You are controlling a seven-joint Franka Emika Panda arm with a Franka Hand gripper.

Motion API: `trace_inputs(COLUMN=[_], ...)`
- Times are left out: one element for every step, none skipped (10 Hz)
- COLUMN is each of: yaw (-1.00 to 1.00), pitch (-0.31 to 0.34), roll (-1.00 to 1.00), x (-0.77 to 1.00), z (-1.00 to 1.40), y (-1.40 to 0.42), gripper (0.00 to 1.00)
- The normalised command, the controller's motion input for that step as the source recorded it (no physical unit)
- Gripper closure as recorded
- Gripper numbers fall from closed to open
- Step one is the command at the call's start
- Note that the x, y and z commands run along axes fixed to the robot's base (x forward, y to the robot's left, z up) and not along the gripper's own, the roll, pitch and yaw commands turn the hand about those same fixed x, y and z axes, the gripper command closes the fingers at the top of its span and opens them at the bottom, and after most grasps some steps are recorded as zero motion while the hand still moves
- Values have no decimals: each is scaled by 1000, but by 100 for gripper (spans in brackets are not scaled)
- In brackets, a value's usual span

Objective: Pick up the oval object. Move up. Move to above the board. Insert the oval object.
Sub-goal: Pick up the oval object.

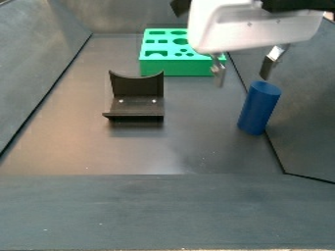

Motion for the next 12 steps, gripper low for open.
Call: trace_inputs(yaw=[20, 397, 689, 717, 329, 3, 0, 14, 0, 0, 0, 0], pitch=[0, -21, -21, -20, -3, 0, 0, 0, 0, 0, 0, 0], roll=[0, 0, 0, 0, -11, 0, 19, 53, 0, 0, 0, 0], x=[0, -34, -111, -6, 0, -9, -280, -411, 0, 0, 0, 0], z=[-43, -260, -329, -317, -177, -37, -94, -160, 0, 0, 0, 0], y=[0, 80, 206, 211, 89, 17, 140, 223, 0, 0, 0, 0], gripper=[0, 0, 0, 0, 0, 0, 0, 0, 0, 100, 100, 100])
